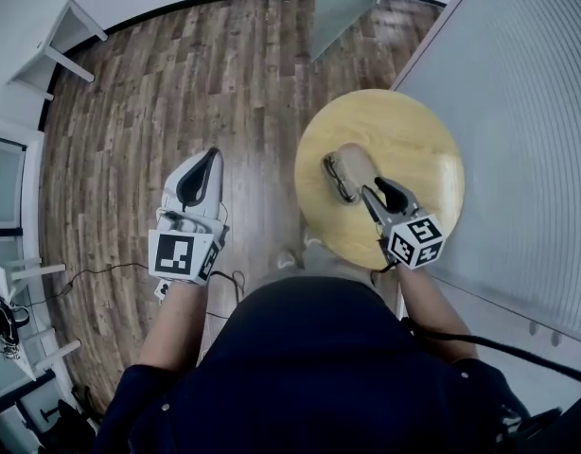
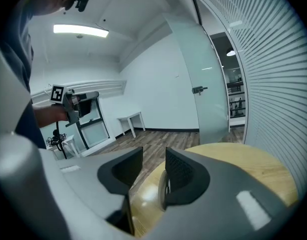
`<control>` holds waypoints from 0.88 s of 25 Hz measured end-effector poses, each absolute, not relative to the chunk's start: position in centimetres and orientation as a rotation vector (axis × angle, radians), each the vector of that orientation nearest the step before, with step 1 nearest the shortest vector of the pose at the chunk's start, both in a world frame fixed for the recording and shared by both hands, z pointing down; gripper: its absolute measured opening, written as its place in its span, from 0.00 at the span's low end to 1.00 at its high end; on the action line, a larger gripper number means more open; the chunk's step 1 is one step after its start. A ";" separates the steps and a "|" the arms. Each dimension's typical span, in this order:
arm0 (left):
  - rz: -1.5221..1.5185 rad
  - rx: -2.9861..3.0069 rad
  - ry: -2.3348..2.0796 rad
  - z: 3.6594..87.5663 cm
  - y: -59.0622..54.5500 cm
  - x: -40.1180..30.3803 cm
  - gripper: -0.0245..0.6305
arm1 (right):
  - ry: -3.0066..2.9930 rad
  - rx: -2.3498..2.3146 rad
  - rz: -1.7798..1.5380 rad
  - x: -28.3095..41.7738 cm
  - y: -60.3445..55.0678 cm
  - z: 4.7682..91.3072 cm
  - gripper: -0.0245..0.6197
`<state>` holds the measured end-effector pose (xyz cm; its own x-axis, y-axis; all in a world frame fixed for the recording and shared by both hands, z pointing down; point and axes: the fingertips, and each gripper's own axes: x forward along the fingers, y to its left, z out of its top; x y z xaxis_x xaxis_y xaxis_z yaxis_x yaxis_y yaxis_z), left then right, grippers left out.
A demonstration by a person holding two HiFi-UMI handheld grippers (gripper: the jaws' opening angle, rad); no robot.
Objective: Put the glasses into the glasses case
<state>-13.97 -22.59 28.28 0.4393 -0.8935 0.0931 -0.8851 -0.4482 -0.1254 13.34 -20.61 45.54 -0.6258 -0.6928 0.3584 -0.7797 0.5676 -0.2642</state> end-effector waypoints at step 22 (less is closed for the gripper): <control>-0.143 -2.589 1.555 24.5 -20.3 -12.9 0.04 | -2.752 1.463 0.205 16.7 -19.3 33.2 0.05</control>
<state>-12.89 -20.35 24.50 0.4686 -0.8832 0.0199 -0.8720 -0.4661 -0.1494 16.65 -19.30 33.22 -0.5609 -0.8243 0.0776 -0.8267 0.5524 -0.1073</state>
